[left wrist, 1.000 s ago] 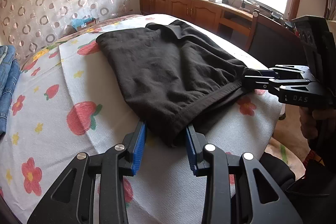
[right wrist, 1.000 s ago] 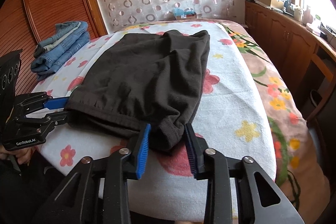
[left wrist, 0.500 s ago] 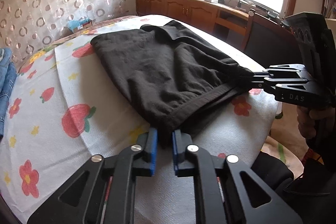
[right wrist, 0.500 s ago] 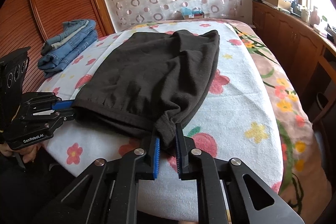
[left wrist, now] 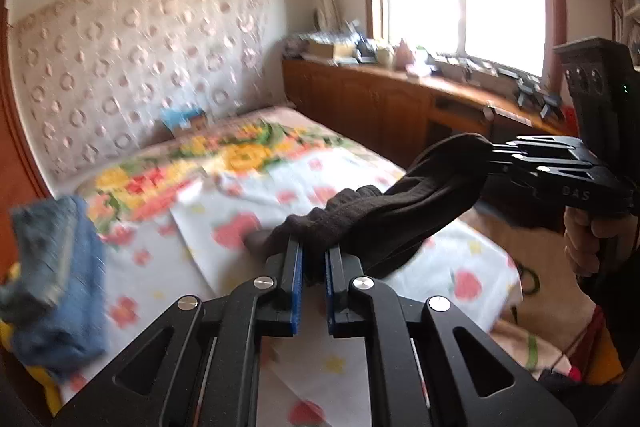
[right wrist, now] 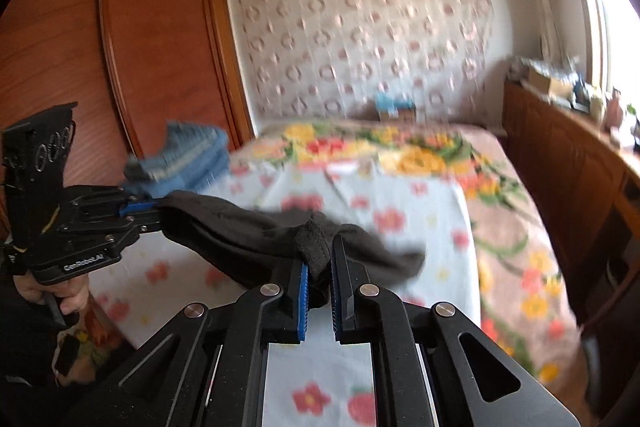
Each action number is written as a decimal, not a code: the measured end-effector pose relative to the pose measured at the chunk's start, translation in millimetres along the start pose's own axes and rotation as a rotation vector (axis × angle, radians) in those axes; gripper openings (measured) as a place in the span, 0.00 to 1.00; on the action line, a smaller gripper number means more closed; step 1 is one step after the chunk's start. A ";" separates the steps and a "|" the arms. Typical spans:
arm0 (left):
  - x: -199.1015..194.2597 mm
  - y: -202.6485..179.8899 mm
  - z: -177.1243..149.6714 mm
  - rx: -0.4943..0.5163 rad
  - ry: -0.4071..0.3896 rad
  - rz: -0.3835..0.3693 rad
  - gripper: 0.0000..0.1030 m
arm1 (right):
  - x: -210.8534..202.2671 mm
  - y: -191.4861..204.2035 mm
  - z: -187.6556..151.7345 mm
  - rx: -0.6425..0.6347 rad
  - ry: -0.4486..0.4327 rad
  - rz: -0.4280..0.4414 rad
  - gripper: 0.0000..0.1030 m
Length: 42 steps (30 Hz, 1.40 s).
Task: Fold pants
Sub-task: 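Lift the hem with both grippers and fold it over toward the waistband, then lay the folded hem down with both grippers and open them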
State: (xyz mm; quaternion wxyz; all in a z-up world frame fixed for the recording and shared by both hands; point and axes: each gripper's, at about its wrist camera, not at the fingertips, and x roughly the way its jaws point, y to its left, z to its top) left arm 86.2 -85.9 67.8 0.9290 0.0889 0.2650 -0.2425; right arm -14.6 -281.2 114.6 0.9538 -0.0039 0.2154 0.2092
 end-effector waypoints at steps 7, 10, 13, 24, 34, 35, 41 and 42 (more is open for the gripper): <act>-16.2 43.5 56.4 -0.013 -0.058 0.099 0.10 | 7.5 10.7 76.2 -0.048 -0.054 0.043 0.08; -1.8 65.9 68.9 -0.026 -0.061 0.150 0.10 | 37.9 8.6 99.1 -0.060 -0.031 0.044 0.08; 13.4 89.4 86.8 -0.025 -0.073 0.220 0.10 | 74.7 2.6 122.5 -0.052 -0.024 0.039 0.08; 19.6 97.5 19.2 -0.015 -0.019 0.243 0.10 | 135.1 12.6 103.5 -0.084 0.014 0.056 0.09; 28.9 62.5 -100.1 -0.083 0.152 0.163 0.10 | 168.5 22.5 9.0 -0.084 0.234 0.127 0.09; 27.1 58.9 -103.5 -0.087 0.154 0.161 0.10 | 166.8 22.7 4.7 -0.081 0.240 0.132 0.09; 21.5 43.2 -131.1 -0.119 0.193 0.131 0.10 | 157.8 23.7 -15.1 -0.049 0.276 0.159 0.09; 20.3 40.7 -134.9 -0.123 0.201 0.127 0.10 | 162.3 19.4 -16.6 -0.045 0.282 0.160 0.09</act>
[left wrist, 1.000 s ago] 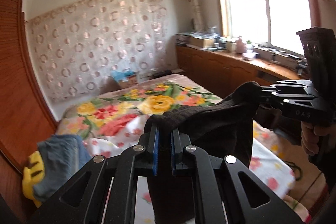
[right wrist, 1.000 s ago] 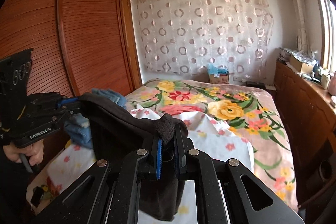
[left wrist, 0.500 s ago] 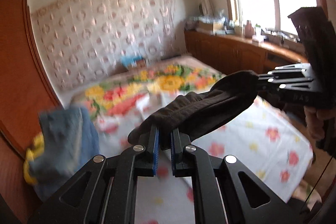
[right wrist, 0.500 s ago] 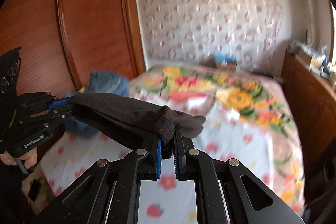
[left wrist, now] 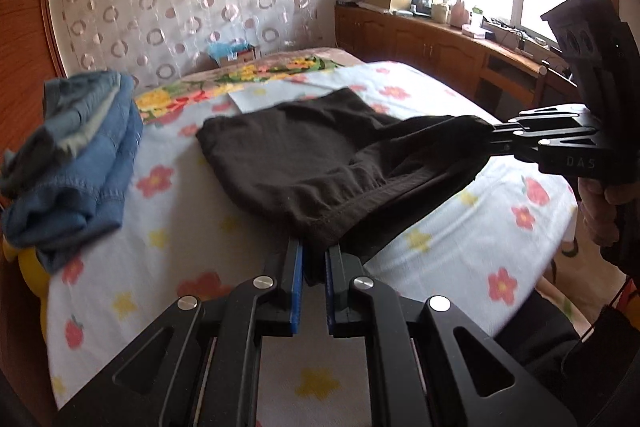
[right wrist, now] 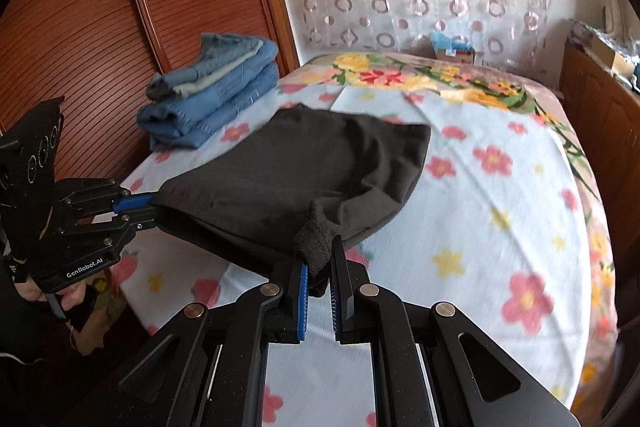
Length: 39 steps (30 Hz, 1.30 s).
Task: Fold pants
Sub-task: 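Lay the folded hem down with both grippers and open them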
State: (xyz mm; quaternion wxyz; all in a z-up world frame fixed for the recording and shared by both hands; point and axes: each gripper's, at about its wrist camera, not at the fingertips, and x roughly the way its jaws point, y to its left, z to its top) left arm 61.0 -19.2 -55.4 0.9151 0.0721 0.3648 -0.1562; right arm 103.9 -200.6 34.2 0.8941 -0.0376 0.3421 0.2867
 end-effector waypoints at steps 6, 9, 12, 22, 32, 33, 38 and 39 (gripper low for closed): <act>-2.9 -3.1 -10.7 -0.033 0.021 -0.013 0.10 | -9.5 -4.3 -7.3 0.023 0.011 0.003 0.09; -5.2 -7.1 -15.3 -0.032 0.021 -0.006 0.10 | -12.2 -0.2 -13.0 0.016 0.013 -0.010 0.09; -10.2 -8.6 -17.9 -0.037 0.017 -0.014 0.10 | -21.9 6.1 -19.9 0.021 0.011 -0.008 0.09; -16.4 -8.9 -21.1 -0.036 0.015 -0.021 0.10 | -31.9 7.5 -36.7 0.007 0.000 -0.006 0.09; -28.1 -15.9 -28.0 -0.034 0.002 -0.030 0.10 | -33.5 8.4 -41.7 -0.009 0.007 0.003 0.09; -29.6 -15.9 -28.0 -0.035 0.002 -0.033 0.10 | -34.4 8.8 -42.4 -0.010 0.007 0.003 0.09; -39.7 -13.7 -13.0 -0.023 -0.036 -0.046 0.10 | -38.3 9.4 -35.7 -0.011 -0.002 0.016 0.09; -40.3 -10.9 -6.7 -0.025 -0.045 -0.043 0.10 | -38.6 9.4 -30.1 -0.018 -0.013 0.014 0.09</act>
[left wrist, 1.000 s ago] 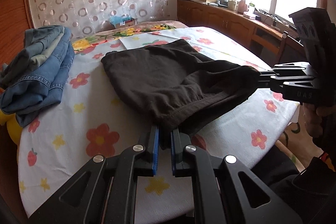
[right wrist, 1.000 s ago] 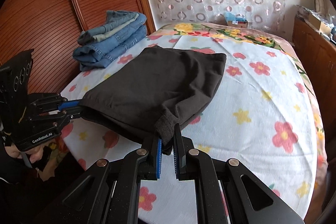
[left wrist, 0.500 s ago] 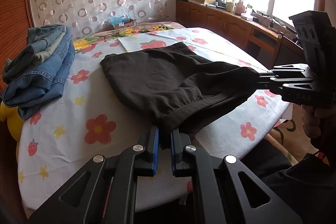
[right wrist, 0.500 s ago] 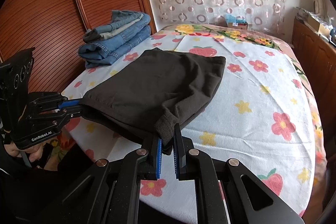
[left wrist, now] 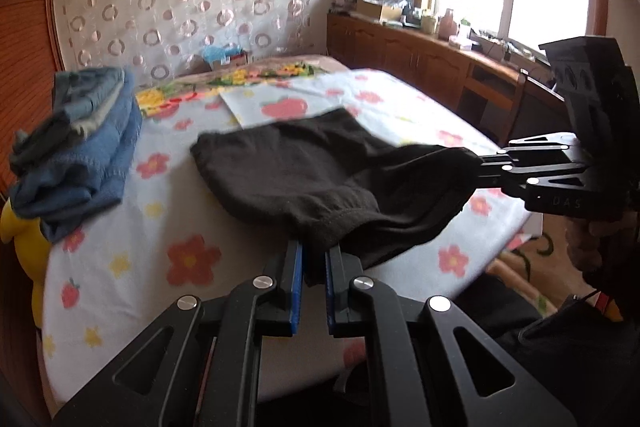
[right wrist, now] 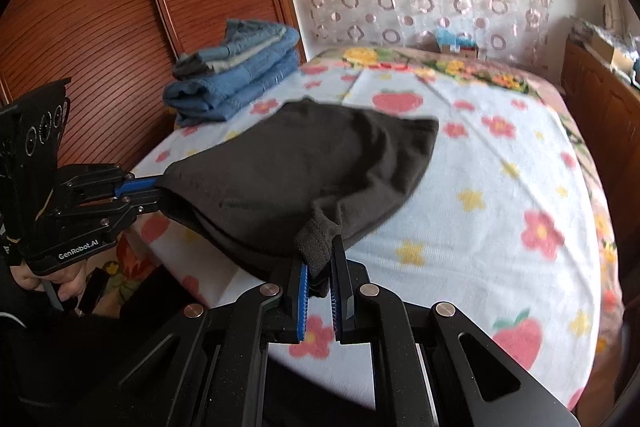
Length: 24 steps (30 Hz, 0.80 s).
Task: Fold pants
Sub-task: 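Lay the folded hem down with both grippers and open them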
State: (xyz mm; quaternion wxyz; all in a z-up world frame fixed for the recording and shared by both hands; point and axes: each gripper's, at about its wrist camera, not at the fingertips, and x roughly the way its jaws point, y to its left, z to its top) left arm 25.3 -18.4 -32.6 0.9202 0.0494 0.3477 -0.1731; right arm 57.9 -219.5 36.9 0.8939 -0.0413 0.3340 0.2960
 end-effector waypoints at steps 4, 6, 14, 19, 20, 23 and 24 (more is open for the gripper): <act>6.3 12.2 21.6 -0.001 -0.024 0.002 0.10 | 2.0 -6.1 26.7 0.003 -0.054 -0.003 0.09; 16.9 21.7 34.3 -0.011 -0.026 0.004 0.10 | 7.6 -10.6 39.0 0.009 -0.072 -0.015 0.09; 70.9 58.9 68.3 -0.059 0.025 0.013 0.10 | 58.0 -44.0 79.8 0.079 -0.069 -0.047 0.09; 95.7 67.3 78.5 -0.066 0.054 0.031 0.10 | 95.0 -48.9 92.5 0.103 -0.037 -0.066 0.09; 99.0 67.6 80.0 -0.065 0.058 0.034 0.10 | 100.1 -49.7 94.9 0.104 -0.033 -0.071 0.09; 106.8 69.6 82.8 -0.067 0.073 0.040 0.10 | 113.3 -50.5 99.9 0.109 -0.022 -0.077 0.09; 107.7 70.4 83.0 -0.068 0.078 0.039 0.10 | 115.1 -51.1 101.2 0.110 -0.020 -0.079 0.09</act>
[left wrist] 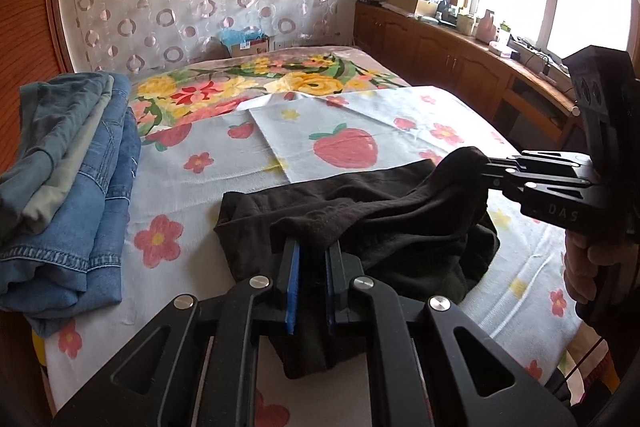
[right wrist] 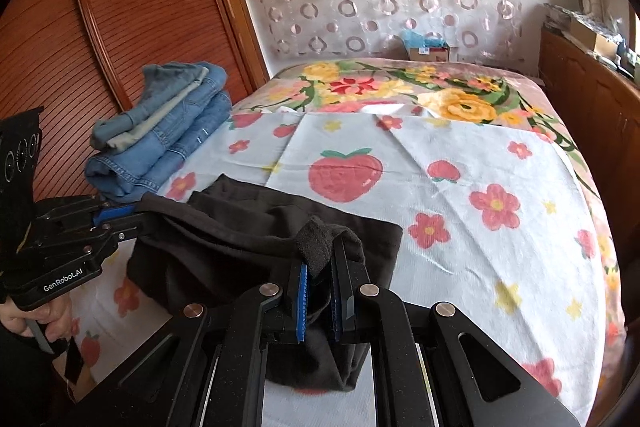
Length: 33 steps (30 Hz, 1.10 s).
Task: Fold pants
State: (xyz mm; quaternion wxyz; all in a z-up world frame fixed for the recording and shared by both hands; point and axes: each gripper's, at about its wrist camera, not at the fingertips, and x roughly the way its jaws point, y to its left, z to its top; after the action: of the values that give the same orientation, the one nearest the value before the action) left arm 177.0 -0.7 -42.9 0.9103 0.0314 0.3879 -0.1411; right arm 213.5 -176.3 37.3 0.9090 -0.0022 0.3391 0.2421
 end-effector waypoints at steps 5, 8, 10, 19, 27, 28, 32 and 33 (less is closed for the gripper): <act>-7.1 2.5 2.6 -0.017 -0.011 -0.024 0.22 | -1.9 -2.3 5.1 0.005 -0.005 -0.005 0.17; -16.9 2.9 1.7 -0.011 -0.035 -0.027 0.37 | -5.8 -3.6 4.5 0.003 -0.019 -0.017 0.35; -21.9 4.2 1.0 -0.015 -0.049 -0.042 0.43 | -9.5 -4.6 3.4 -0.001 -0.033 -0.023 0.39; -9.9 13.4 -14.9 -0.020 -0.018 -0.026 0.43 | -20.6 -2.4 -19.1 -0.087 -0.026 -0.039 0.40; 19.9 16.1 -12.2 -0.008 0.007 -0.022 0.43 | 8.9 -3.0 -18.7 -0.134 0.068 -0.003 0.40; 23.1 16.2 -10.3 -0.002 0.009 -0.021 0.43 | 13.1 -5.1 -17.1 -0.133 0.076 0.001 0.40; 33.0 17.2 -3.0 0.009 0.011 -0.034 0.30 | 24.8 -11.6 -6.0 -0.133 0.081 0.022 0.31; 35.6 19.0 -0.9 0.003 0.015 -0.042 0.21 | 27.1 -12.2 -3.7 -0.133 0.078 0.040 0.18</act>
State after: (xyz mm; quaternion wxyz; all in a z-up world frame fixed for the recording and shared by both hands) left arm 205.2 9.4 -70.0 0.9042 0.0257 0.3949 -0.1606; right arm 234.4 -175.8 15.8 0.8880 -0.0652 0.3577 0.2817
